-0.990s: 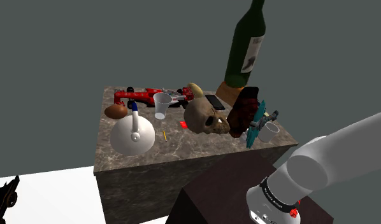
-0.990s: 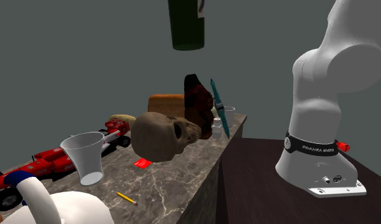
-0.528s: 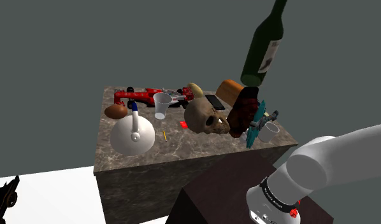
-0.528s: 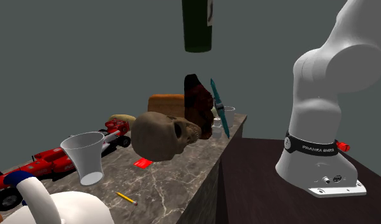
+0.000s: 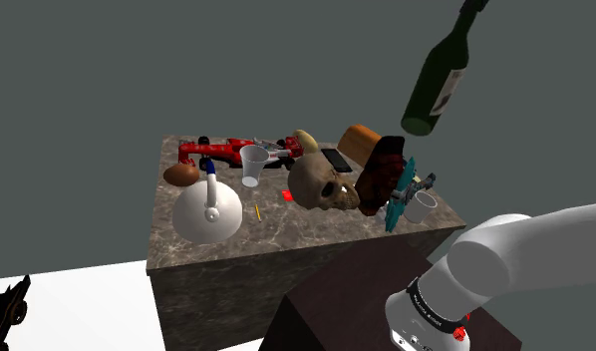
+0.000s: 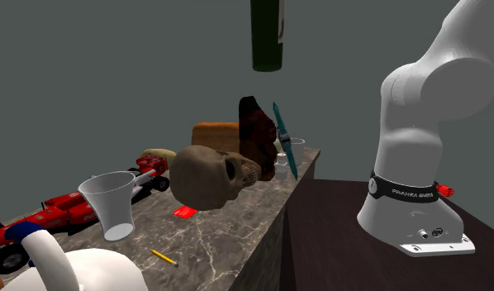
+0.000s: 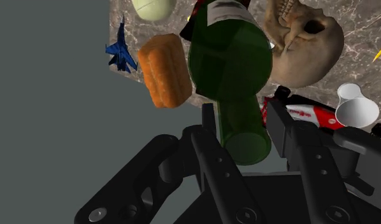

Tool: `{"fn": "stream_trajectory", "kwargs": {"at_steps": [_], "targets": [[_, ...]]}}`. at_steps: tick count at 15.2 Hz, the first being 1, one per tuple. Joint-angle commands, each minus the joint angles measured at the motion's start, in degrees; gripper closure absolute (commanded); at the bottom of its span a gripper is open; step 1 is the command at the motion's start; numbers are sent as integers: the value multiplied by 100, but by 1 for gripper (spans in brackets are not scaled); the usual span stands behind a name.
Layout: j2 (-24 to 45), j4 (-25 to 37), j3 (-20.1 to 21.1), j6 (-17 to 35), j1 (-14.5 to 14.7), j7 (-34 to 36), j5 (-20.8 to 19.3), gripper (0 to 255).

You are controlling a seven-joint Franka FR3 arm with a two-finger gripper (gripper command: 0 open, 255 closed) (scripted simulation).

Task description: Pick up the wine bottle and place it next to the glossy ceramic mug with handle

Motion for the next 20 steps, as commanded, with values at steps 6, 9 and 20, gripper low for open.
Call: {"fn": "stream_trajectory", "kwargs": {"at_steps": [6, 9, 20], "targets": [[-79, -152, -895, 381, -118, -983, -245, 255], [-7, -98, -1288, 541, -168, -1403, -328, 255], [798, 685, -2878, 1100, -291, -3019, -278, 255]]}}
